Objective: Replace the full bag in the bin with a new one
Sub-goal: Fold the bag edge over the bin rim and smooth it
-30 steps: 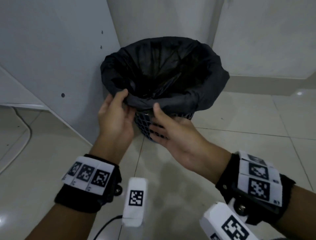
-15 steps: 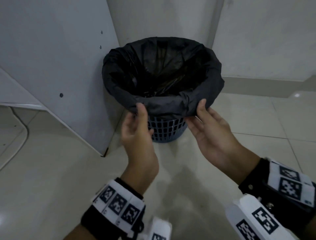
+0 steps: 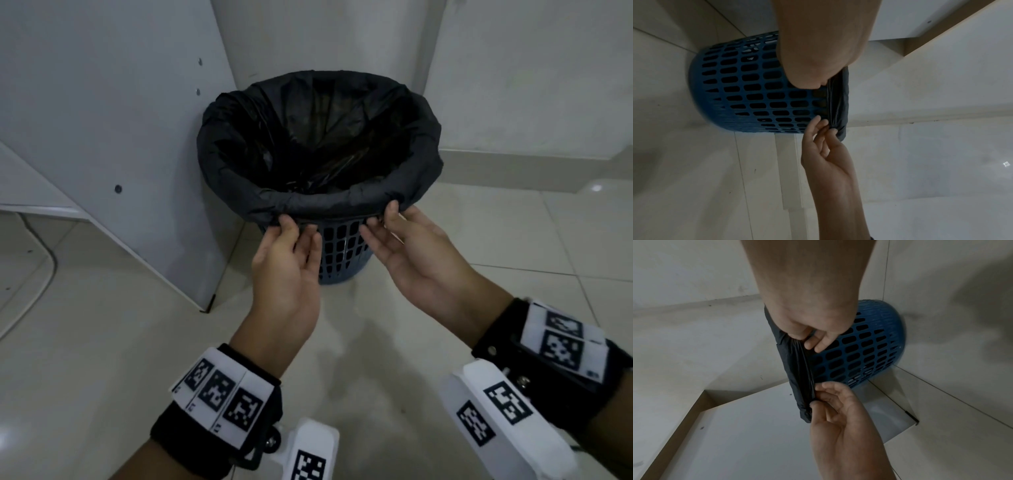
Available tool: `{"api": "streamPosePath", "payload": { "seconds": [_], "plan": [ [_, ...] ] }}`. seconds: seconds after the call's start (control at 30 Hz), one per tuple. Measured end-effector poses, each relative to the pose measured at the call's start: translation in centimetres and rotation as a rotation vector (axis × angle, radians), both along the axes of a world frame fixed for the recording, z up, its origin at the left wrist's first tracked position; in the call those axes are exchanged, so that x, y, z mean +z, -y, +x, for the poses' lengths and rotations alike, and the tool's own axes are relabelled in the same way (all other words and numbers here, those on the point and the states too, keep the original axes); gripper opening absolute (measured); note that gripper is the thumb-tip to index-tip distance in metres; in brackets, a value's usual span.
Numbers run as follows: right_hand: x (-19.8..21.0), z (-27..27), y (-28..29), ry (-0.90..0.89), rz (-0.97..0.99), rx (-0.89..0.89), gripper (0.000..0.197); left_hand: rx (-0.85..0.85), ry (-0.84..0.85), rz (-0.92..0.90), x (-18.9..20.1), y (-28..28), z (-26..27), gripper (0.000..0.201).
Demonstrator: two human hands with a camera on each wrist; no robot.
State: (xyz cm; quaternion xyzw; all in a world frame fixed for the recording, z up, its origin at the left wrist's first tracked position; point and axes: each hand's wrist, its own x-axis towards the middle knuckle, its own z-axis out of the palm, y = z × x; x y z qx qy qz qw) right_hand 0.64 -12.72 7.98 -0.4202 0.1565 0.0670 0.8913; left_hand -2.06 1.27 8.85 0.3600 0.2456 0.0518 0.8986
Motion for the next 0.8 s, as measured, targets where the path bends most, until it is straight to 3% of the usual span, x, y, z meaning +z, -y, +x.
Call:
{"api": "streamPosePath", "payload": {
  "seconds": [0.37, 0.6, 0.73, 0.8],
  "plan": [
    [0.4, -0.3, -1.3, -0.011, -0.015, 0.127, 0.020, 0.023, 0.091, -0.121, 0.9, -1.7, 0.8, 0.038],
    [1.4, 2.3, 0.7, -0.053, 0.110, -0.067, 0.040, 0.089, 0.126, -0.050, 1.1, -3.2, 2.3, 0.043],
    [1.5, 4.0, 1.8, -0.071, 0.069, -0.054, 0.023, 0.081, 0.136, -0.042, 1.0, -3.4, 2.4, 0.042],
    [1.4, 4.4, 2.4, -0.080, 0.096, -0.038, 0.025, 0.078, 0.133, -0.039, 1.0, -3.4, 2.5, 0.042]
  ]
}}
